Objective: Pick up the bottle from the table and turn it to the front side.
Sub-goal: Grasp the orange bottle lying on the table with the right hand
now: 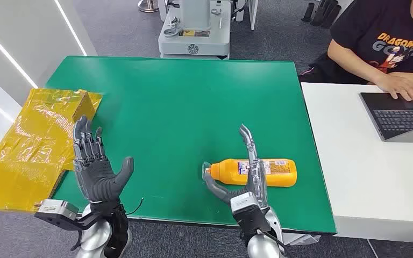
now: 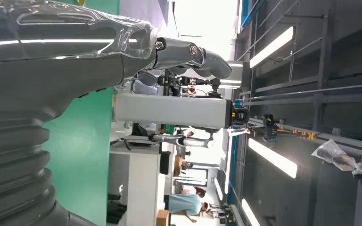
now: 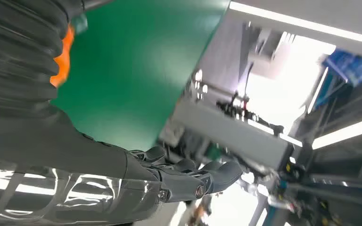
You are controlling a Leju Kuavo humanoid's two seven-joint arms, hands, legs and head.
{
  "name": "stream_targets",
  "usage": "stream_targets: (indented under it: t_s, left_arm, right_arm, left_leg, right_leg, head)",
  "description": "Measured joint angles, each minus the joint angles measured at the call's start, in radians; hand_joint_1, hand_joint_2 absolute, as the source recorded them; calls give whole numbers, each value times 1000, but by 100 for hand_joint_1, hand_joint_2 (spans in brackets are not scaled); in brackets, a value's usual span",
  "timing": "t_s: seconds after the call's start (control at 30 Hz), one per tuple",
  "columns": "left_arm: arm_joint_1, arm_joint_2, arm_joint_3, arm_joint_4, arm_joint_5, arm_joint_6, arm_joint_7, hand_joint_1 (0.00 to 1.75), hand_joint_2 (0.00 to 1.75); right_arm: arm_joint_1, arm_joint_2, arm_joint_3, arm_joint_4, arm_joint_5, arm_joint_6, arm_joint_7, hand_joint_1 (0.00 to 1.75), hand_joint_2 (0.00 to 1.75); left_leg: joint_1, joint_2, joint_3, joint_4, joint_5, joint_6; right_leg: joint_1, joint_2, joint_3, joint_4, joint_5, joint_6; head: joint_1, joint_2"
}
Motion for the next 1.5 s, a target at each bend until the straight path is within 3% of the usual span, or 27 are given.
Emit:
stream_targets:
  t_s: [0.2,0.3,0.43,0.53,0.63,0.8,1.13,1.27,1.5]
  left_arm:
    - [-5,-5,0,2,1,-12,0,0,175]
    - [-6,-6,0,3,3,-25,0,0,175]
    - [-7,-7,-5,3,8,-35,0,0,175]
    - [-11,-7,-12,4,16,-55,0,0,175]
    - [-19,-8,-17,7,23,-79,0,0,175]
    - [-31,-7,-27,16,28,-99,0,0,175]
    - [-56,-2,-43,28,47,-104,3,0,175]
    - [-56,1,-43,28,48,-102,3,0,175]
    - [-57,4,-43,28,49,-99,3,0,175]
  right_arm:
    - [-26,-28,-52,-18,83,1,25,0,175]
    - [-54,-56,-71,-25,194,25,91,0,175]
    - [-127,-134,-101,-23,310,146,198,0,175]
    - [-197,-203,-113,1,342,323,262,0,175]
    - [-284,-284,-110,51,331,517,299,0,175]
    - [-405,-387,-76,137,298,706,333,0,175]
    - [-541,-521,62,229,148,959,310,0,175]
    - [-589,-556,129,242,99,1015,298,0,175]
    - [-644,-575,257,277,45,1024,273,0,175]
  left_leg:
    - [0,0,0,1,0,0]
    - [0,0,0,1,0,0]
    - [0,0,0,2,0,0]
    - [0,0,0,2,0,1]
    - [0,0,-1,3,1,2]
    - [0,-1,-1,4,1,2]
    - [0,-2,-2,4,1,2]
    - [0,-2,-2,4,1,2]
    - [0,-2,-2,4,1,2]
  right_leg:
    - [0,0,0,0,0,0]
    - [0,0,0,0,0,0]
    - [0,0,0,0,1,1]
    - [0,1,0,0,2,2]
    - [-1,0,1,0,3,2]
    - [-1,-1,1,0,3,2]
    - [0,-1,1,0,3,2]
    - [0,-1,0,0,3,2]
    - [0,-1,1,0,3,2]
  head:
    - [0,0]
    - [0,0]
    - [0,0]
    - [0,0]
    - [0,0]
    - [0,0]
    - [0,0]
    - [0,0]
    - [0,0]
